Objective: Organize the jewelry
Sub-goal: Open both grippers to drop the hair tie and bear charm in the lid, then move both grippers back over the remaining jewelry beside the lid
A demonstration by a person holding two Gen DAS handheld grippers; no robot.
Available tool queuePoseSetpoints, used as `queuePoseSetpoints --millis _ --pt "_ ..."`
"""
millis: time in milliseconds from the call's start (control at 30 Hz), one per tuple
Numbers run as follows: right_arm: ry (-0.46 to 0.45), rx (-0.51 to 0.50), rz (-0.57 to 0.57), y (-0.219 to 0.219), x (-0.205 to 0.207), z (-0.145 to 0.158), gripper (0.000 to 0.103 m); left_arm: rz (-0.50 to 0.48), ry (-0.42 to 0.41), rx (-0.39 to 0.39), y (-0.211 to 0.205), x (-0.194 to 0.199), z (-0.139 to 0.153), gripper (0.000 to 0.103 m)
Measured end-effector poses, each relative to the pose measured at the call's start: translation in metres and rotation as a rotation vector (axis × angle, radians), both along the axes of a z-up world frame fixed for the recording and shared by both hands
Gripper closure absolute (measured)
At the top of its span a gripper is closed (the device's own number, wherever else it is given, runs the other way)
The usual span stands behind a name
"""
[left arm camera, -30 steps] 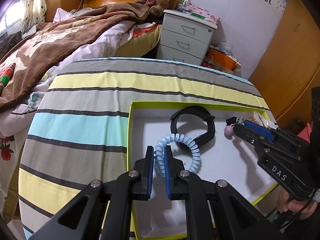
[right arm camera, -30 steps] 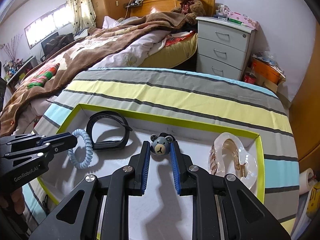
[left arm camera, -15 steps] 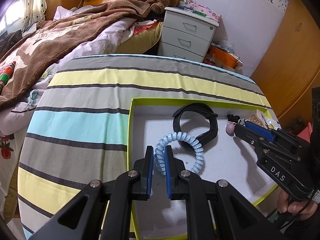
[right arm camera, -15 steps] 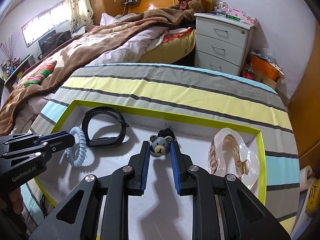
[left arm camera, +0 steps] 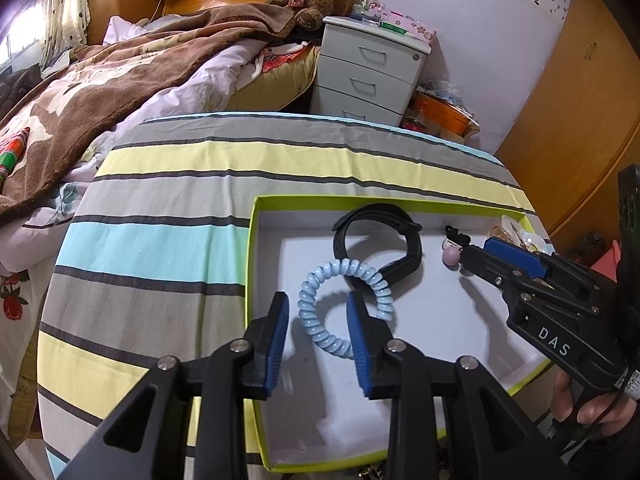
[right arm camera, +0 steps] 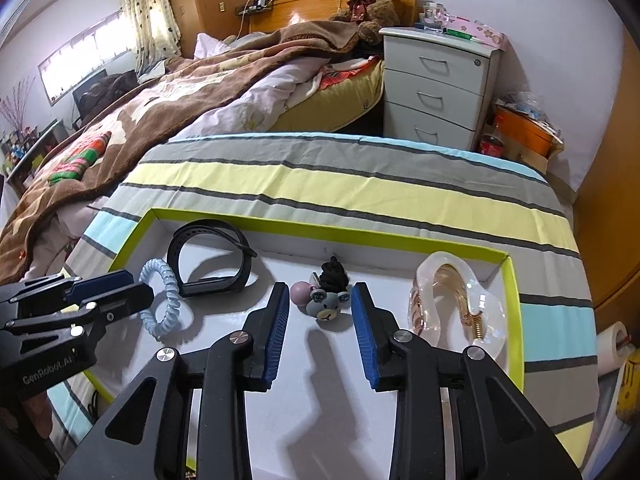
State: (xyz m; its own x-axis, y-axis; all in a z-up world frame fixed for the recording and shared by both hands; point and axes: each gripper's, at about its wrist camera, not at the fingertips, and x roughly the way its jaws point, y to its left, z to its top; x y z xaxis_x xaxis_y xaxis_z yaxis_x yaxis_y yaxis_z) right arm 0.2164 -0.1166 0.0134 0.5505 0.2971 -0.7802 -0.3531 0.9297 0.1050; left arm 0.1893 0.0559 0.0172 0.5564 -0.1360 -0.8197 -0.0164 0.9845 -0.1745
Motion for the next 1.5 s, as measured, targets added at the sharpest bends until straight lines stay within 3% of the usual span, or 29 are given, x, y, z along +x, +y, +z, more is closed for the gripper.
queuePoseSetpoints --millis 200,767,1133,1167,1233,1500 --pt "-0.017 0.007 -0.003 0.000 -0.010 0.007 0.069 0.006 -0.020 0.011 -0.001 -0.009 0.008 0.059" --pt "-0.099 0.080 -0.016 -0.008 -0.069 0.037 0.069 0.022 -0.099 0.023 0.005 -0.061 0.036 0.053" --pt "-0.094 0.125 -0.009 -0.016 -0.107 0.031 0.069 0.046 -0.120 -0.005 0.018 -0.096 0.038 0.050" --pt "-0.083 0.136 -0.003 -0.017 -0.112 0.027 0.068 0.044 -0.127 -0.009 0.019 -0.099 0.038 0.048" --pt "-0.061 0.149 0.001 -0.017 -0.120 0.020 0.051 0.044 -0.140 -0.022 0.023 -0.108 0.036 0.047" --pt "0.013 0.163 0.010 -0.001 -0.128 -0.005 0.049 0.062 -0.115 -0.086 0.041 -0.132 0.020 0.038"
